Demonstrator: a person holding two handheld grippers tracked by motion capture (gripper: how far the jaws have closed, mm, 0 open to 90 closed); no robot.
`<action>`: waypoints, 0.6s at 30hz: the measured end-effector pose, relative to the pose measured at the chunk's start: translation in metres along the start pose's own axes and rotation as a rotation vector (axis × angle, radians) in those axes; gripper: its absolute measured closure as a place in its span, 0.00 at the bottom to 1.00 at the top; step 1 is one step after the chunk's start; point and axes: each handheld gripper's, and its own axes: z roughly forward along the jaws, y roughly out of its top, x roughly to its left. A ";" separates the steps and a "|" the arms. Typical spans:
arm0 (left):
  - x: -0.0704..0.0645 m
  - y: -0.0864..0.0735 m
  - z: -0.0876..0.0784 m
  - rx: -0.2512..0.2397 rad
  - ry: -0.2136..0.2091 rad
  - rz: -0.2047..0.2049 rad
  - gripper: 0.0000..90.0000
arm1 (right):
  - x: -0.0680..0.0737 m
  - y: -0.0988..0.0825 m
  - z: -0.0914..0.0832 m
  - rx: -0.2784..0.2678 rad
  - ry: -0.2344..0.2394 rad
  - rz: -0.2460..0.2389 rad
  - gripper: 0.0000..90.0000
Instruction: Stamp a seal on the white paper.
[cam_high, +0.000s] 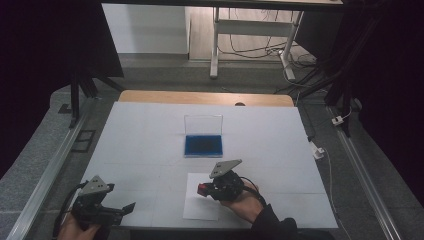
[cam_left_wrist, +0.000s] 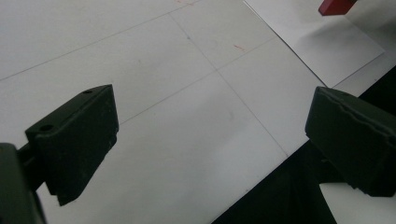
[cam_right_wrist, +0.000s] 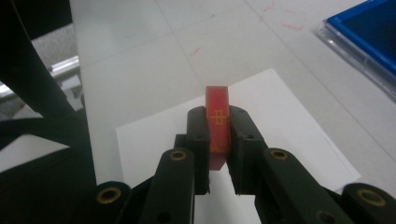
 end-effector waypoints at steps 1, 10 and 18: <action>0.000 0.000 0.000 0.000 0.000 0.000 0.04 | 0.001 -0.001 0.002 0.007 -0.004 -0.010 0.89; 0.000 0.000 0.000 0.001 0.000 0.002 0.04 | 0.002 -0.005 0.012 0.041 -0.049 -0.063 0.89; 0.000 0.000 0.000 0.001 -0.001 0.003 0.04 | -0.001 -0.008 0.017 0.039 -0.074 -0.078 0.89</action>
